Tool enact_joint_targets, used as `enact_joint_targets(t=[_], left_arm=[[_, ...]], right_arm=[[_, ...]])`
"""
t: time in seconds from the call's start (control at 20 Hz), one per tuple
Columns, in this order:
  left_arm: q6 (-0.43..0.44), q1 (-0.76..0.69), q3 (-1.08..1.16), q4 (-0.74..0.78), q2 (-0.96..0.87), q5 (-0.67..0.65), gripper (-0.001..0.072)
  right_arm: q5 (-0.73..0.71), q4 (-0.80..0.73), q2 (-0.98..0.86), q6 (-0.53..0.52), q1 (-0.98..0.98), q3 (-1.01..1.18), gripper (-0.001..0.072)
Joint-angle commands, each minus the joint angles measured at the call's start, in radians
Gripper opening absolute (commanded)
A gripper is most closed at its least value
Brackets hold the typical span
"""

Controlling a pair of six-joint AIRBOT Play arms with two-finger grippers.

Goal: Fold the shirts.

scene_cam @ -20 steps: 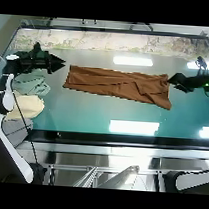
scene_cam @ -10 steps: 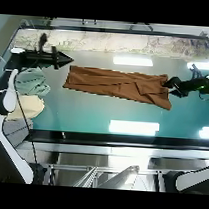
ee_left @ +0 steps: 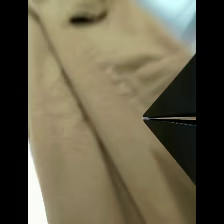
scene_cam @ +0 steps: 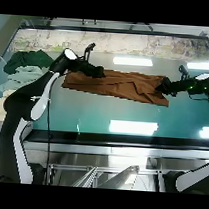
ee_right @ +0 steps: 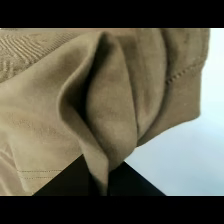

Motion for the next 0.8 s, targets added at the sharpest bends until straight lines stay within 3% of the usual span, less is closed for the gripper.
enact_joint_targets(t=[0.0, 0.2, 0.4, 0.65, 0.75], left_arm=[[-0.076, -0.102, 0.005, 0.232, -0.019, 0.119, 0.0001], [-0.119, -0.115, 0.077, 0.229, -0.102, 0.023, 0.0001], [-0.139, -0.116, 0.077, 0.202, -0.108, -0.001, 0.0001], [-0.134, -0.089, 0.077, -0.085, -0.040, -0.097, 0.0011], [-0.093, -0.047, 0.077, -0.229, 0.034, -0.172, 0.0018]], right_arm=[[0.052, 0.015, 0.022, -0.024, -0.005, 0.013, 0.0020], [0.131, 0.103, 0.122, -0.084, -0.021, 0.039, 0.0020], [0.169, 0.354, 0.230, -0.182, -0.021, 0.064, 0.0020], [0.169, 0.540, 0.257, -0.213, 0.070, 0.073, 0.0020], [0.123, 0.589, 0.257, -0.216, 0.155, 0.073, 0.0019]])
